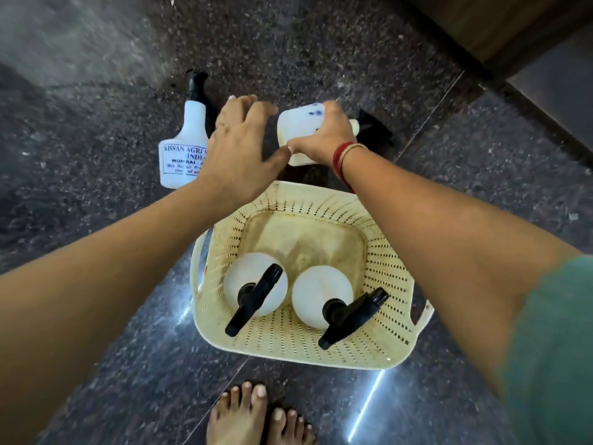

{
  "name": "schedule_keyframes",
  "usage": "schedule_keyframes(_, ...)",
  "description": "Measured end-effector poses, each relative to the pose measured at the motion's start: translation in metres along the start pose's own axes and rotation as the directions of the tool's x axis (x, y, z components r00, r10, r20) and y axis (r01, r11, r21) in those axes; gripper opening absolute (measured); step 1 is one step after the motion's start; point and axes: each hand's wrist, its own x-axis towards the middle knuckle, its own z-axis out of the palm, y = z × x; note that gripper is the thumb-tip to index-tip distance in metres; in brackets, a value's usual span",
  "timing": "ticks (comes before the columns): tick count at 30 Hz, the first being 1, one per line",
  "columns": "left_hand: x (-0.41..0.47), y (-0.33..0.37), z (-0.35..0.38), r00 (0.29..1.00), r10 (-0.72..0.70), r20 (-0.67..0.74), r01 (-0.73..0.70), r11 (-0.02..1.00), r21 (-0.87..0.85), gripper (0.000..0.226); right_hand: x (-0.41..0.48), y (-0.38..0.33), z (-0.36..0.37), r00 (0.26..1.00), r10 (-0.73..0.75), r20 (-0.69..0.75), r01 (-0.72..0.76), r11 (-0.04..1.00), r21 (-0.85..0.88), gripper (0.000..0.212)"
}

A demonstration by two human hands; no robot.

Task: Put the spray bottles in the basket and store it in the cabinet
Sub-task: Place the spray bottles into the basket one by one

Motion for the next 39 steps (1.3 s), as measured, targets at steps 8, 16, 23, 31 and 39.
schedule_keyframes(8,-0.010,0.020,-0.016,0.884,-0.245,0.398,0.458,0.285,-0.842,0.070,-0.092,-0.033,-0.042,0.902,-0.367,-0.226,0.350,0.930,-0.113,0.080)
schedule_keyframes(16,-0.333,-0.085,0.169,0.754,-0.426,0.500,0.545,0.830,-0.116,0.045,-0.204,-0.051,-0.083,0.859,-0.480,-0.176,0.430,0.865,-0.259,0.099)
schedule_keyframes(23,-0.250,-0.057,0.084,0.611,-0.148,0.778,0.671,0.618,-0.409,0.041,-0.236,0.004,-0.166,0.761,-0.233,-0.605,0.109,0.966,-0.235,0.068)
schedule_keyframes(31,-0.063,0.090,-0.058,0.678,0.373,0.633,0.642,0.119,-0.757,0.058,-0.237,0.024,-0.214,0.993,-0.113,-0.025,0.103,0.766,0.634,0.026)
schedule_keyframes(39,-0.059,0.095,-0.042,0.853,-0.029,0.521,0.508,0.271,-0.817,0.051,-0.224,-0.021,-0.226,0.783,-0.613,0.110,0.620,0.784,-0.043,0.026)
